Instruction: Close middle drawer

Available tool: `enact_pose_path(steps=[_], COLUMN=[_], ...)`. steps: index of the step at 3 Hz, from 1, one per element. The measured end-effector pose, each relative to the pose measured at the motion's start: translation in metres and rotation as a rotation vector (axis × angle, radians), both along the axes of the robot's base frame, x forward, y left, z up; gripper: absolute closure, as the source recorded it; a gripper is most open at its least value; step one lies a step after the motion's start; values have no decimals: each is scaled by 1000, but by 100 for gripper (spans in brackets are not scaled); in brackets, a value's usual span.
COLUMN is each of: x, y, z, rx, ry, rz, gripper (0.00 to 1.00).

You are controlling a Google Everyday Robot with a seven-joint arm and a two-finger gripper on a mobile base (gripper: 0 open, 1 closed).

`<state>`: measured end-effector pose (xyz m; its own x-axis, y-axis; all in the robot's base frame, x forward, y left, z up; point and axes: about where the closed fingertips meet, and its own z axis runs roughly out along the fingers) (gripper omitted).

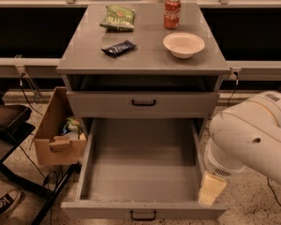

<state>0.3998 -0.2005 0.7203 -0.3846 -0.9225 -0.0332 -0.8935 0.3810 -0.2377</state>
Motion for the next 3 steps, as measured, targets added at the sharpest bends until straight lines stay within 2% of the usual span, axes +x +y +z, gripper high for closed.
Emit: enact_pose_path(steps=[1, 2, 3], x=[0, -4, -31], y=[0, 1, -25], z=[-7, -30, -95], rx=[6, 39, 4], ry=[12, 12, 65], rz=[-4, -11, -56], gripper=[0, 0, 0])
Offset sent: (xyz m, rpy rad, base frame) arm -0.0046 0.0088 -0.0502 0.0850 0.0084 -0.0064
